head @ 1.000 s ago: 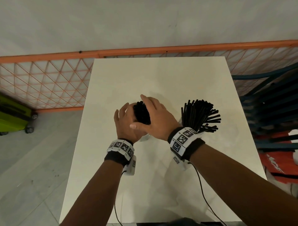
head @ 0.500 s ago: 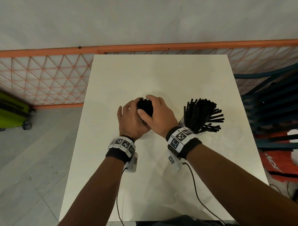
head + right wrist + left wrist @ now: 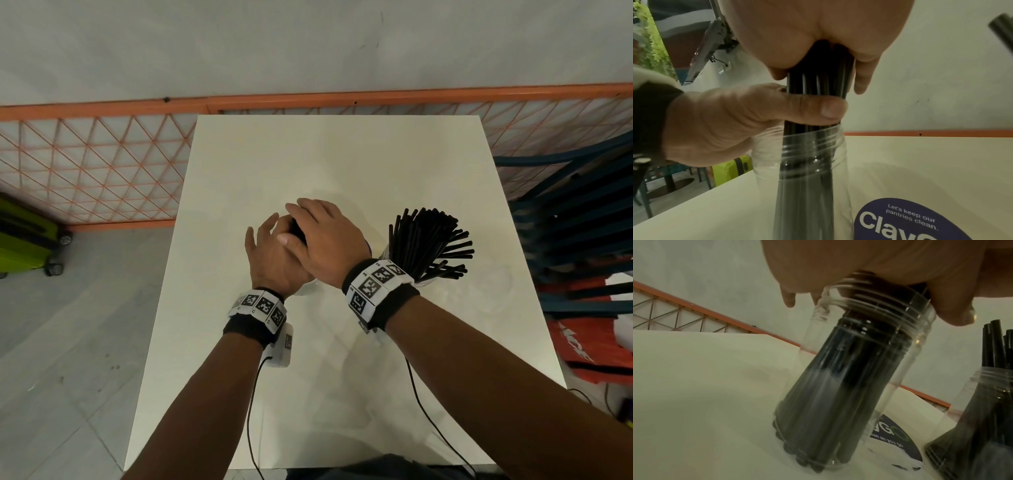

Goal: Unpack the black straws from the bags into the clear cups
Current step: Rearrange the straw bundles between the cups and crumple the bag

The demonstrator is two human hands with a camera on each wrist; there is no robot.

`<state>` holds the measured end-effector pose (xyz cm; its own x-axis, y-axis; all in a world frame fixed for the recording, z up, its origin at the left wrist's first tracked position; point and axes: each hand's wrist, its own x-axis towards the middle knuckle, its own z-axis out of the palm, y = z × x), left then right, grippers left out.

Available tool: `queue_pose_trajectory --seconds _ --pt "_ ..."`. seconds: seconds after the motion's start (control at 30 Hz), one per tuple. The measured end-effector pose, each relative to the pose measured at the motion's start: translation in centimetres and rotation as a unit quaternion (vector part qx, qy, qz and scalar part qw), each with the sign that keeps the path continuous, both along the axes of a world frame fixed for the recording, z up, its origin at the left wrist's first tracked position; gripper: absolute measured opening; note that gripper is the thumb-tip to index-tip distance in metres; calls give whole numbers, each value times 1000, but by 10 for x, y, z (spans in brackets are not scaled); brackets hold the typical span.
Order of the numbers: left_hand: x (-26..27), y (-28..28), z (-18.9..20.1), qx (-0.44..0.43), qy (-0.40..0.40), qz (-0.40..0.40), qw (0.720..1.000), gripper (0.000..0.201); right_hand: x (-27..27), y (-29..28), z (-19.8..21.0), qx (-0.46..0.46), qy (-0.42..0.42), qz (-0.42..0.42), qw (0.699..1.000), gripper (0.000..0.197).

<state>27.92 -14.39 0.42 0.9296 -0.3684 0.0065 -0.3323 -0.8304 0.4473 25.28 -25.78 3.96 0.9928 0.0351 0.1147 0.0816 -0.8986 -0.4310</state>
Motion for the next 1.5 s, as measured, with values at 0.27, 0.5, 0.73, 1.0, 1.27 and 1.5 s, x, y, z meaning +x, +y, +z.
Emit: queue_pose_trajectory --seconds 0.27,0.5,0.73,1.0,1.27,1.5 --pt "0 3 -6 -12 -1 6 1000 65 -1 2 5 -79 37 0 996 75" --pt "3 5 -14 -38 21 33 998 73 3 -5 5 -47 44 -13 998 82" --pt "-1 4 -14 -34 15 36 999 64 -2 -3 2 -53 24 17 998 78" --pt "-3 3 -7 -74 32 56 995 79 -7 -6 13 17 15 -6 1000 85" --pt "-10 27 6 -283 26 87 955 133 -62 -61 121 208 -118 -150 959 58" --pt "-97 28 16 -315 -83 14 945 51 -131 -143 145 178 -97 -254 946 32"
